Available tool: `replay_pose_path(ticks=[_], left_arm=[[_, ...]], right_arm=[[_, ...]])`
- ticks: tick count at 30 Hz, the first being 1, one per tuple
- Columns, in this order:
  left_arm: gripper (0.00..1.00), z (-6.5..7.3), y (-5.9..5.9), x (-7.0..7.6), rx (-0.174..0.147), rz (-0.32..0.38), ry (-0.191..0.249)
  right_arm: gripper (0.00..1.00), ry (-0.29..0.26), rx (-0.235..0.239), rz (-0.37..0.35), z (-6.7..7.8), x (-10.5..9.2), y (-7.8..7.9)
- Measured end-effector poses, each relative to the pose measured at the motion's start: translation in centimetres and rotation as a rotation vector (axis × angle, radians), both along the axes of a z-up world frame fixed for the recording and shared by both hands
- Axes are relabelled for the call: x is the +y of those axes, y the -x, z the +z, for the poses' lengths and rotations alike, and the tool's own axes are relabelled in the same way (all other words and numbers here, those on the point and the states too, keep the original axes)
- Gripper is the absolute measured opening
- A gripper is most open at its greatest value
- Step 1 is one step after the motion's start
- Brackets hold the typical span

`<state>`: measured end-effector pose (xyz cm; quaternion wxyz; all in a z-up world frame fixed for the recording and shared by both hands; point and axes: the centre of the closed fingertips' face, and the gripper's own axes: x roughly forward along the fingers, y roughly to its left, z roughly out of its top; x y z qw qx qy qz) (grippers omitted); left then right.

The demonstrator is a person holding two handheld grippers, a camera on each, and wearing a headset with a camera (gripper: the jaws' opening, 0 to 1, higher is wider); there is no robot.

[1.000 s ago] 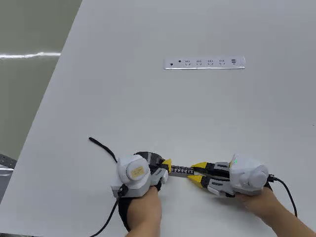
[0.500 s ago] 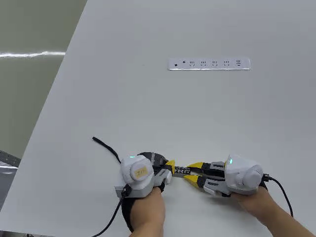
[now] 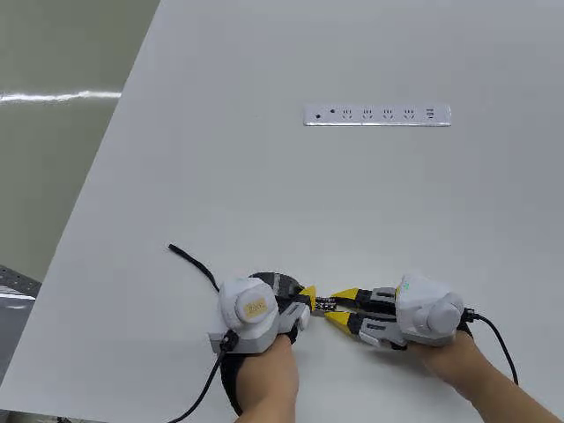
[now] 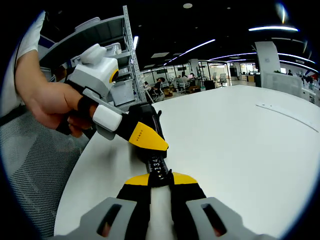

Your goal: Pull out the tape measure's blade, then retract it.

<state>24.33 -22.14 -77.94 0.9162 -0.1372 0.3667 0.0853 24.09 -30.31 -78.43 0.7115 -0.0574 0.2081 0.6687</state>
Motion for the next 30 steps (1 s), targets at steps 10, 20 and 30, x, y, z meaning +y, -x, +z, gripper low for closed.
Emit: replay_pose_path(ticks=[10,20,30], left_arm=[[0.7,0.0,0.0,0.0,-0.001,0.002,0.011],[0.7,0.0,0.1,0.0,-0.004,0.001,0.029],[0.7,0.0,0.0,0.0,-0.006,0.009,0.044]], right_arm=[[0.13,0.002,-0.002,0.014,0.0,1.0,0.0],[0.13,0.004,-0.01,0.037,0.0,2.3,0.2],[0.13,0.004,-0.024,0.065,0.0,3.2,0.3]])
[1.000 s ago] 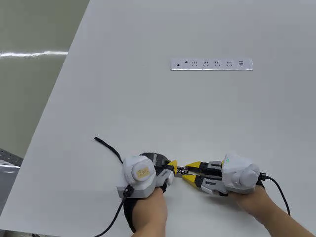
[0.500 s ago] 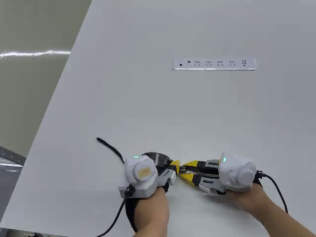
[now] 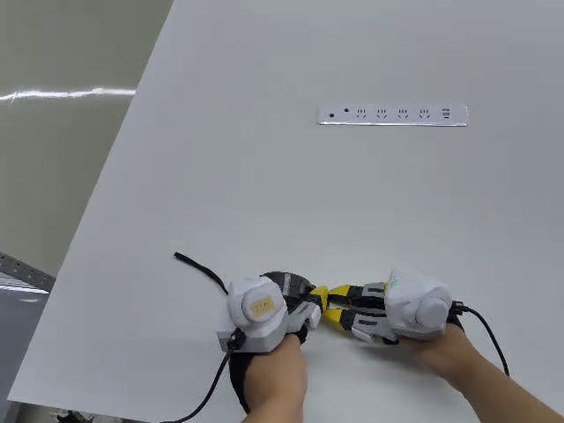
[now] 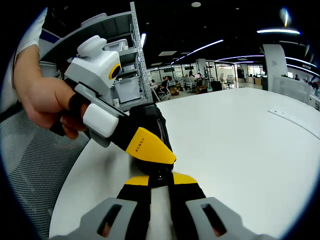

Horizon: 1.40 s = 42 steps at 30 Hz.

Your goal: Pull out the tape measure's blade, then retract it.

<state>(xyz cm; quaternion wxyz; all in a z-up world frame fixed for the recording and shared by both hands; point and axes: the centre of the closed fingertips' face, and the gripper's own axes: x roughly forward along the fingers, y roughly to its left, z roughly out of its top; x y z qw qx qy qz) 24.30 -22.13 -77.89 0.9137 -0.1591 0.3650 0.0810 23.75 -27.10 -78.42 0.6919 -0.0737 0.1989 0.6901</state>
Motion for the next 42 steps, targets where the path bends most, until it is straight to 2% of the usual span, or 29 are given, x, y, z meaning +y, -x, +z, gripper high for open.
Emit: replay_pose_path(ticks=[14,28,34,40,42], left_arm=[[0.7,0.0,-0.03,0.01,-0.003,-0.002,-0.002],[0.7,0.07,0.0,0.05,-0.001,-0.004,0.003],[0.7,0.14,-0.17,0.11,-0.002,-0.012,0.0],[0.71,-0.06,-0.02,-0.02,0.008,-0.044,-0.017],[0.72,-0.15,0.01,-0.07,0.024,-0.065,-0.034]], right_arm=[[0.13,0.006,-0.035,0.036,-0.11,0.03,0.09],[0.14,-0.001,-0.007,0.013,-0.03,0.0,0.0],[0.15,-0.004,-0.016,0.013,-0.03,-0.03,0.04],[0.17,-0.005,-0.023,0.015,0.04,-0.03,0.14],[0.18,-0.007,-0.023,0.017,-0.08,-0.09,0.18]])
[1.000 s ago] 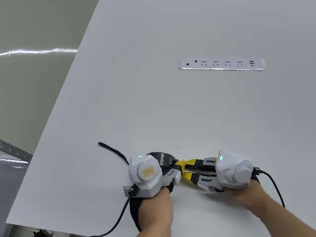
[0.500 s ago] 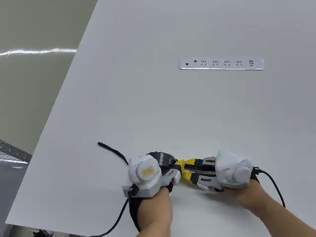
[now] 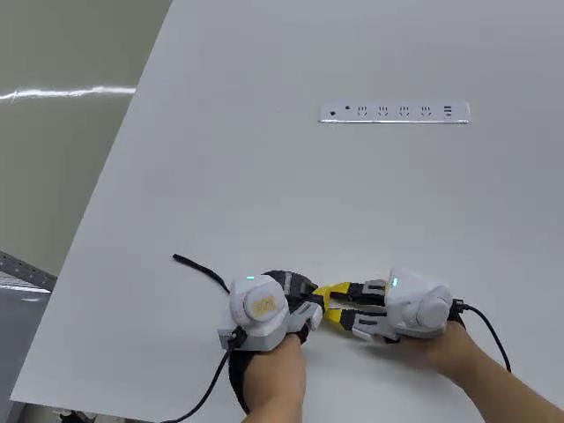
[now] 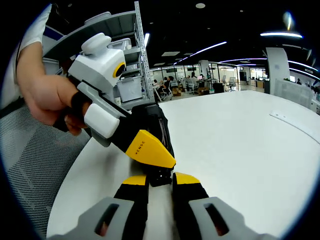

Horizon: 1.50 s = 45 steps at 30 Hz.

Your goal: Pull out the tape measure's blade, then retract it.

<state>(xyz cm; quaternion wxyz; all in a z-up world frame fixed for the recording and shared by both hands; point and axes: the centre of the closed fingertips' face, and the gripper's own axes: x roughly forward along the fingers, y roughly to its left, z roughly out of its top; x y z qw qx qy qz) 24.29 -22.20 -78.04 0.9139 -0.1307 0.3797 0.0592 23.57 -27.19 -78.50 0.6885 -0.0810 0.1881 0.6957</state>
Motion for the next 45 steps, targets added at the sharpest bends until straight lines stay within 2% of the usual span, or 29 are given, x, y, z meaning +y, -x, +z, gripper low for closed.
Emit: replay_pose_path(ticks=[5,7,17,22,24,45], left_arm=[[0.72,0.0,-0.1,0.01,-0.002,-0.009,0.002],[0.72,0.1,-0.25,0.07,-0.007,-0.026,-0.016],[0.72,0.23,-0.24,0.05,-0.009,-0.041,-0.028],[0.72,0.21,-0.23,0.06,-0.01,-0.048,-0.031],[0.72,0.18,-0.18,0.07,-0.01,-0.051,-0.031],[0.72,0.02,0.09,-0.07,-0.009,-0.055,-0.029]], right_arm=[[0.2,-0.002,-0.006,-0.002,0.06,-0.07,-0.03],[0.21,-0.001,-0.003,-0.003,0.1,-0.07,0.03],[0.26,-0.009,0.014,-0.01,0.27,-0.03,-0.02],[0.27,-0.008,0.018,-0.011,0.36,0.01,0.02],[0.27,-0.008,0.033,-0.024,0.33,-0.01,-0.12],[0.31,-0.011,0.032,-0.026,0.29,0.01,-0.18]])
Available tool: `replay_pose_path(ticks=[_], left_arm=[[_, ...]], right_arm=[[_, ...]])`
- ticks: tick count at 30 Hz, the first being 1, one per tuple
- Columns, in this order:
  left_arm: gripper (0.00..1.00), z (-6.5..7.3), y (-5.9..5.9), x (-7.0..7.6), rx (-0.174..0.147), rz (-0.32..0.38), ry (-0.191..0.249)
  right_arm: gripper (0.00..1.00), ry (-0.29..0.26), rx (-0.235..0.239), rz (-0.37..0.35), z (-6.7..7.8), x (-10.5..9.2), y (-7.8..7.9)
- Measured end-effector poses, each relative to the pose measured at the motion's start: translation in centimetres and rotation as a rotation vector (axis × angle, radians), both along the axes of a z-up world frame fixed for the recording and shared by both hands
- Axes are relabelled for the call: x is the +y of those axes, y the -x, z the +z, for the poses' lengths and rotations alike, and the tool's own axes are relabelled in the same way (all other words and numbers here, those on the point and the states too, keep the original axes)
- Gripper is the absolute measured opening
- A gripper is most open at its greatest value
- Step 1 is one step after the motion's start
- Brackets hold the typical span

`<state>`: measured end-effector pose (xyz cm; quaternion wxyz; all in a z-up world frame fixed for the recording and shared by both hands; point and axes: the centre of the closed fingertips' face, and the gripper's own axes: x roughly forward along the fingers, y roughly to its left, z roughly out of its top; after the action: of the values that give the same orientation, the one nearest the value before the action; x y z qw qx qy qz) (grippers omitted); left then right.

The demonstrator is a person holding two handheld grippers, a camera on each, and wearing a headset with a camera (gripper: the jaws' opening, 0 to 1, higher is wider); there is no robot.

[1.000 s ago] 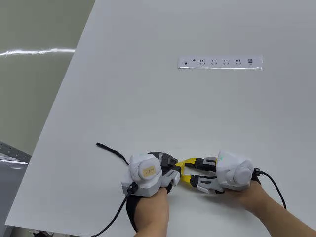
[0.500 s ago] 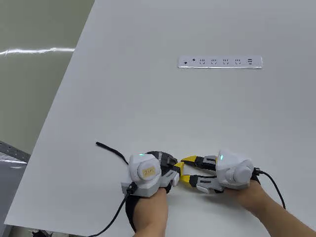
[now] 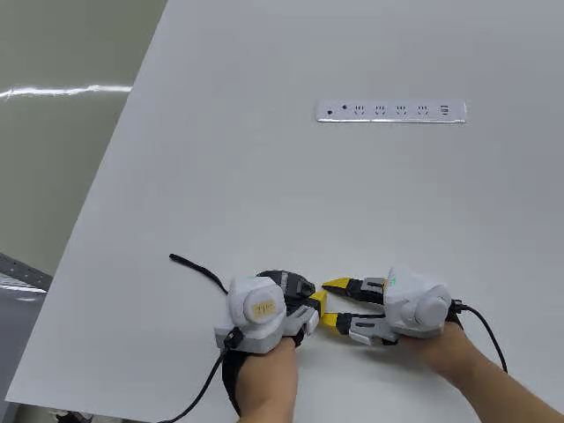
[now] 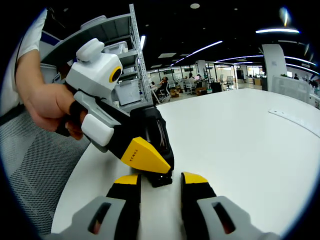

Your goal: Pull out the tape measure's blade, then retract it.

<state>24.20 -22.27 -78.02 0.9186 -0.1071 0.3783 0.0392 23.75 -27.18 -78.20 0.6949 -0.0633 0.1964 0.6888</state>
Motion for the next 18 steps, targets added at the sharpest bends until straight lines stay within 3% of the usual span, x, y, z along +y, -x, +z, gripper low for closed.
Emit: replay_pose_path(ticks=[18], left_arm=[[0.71,0.4,0.5,0.2,-0.022,-0.042,-0.007]], right_arm=[[0.31,0.009,0.003,-0.03,0.6,-1.4,0.5]])
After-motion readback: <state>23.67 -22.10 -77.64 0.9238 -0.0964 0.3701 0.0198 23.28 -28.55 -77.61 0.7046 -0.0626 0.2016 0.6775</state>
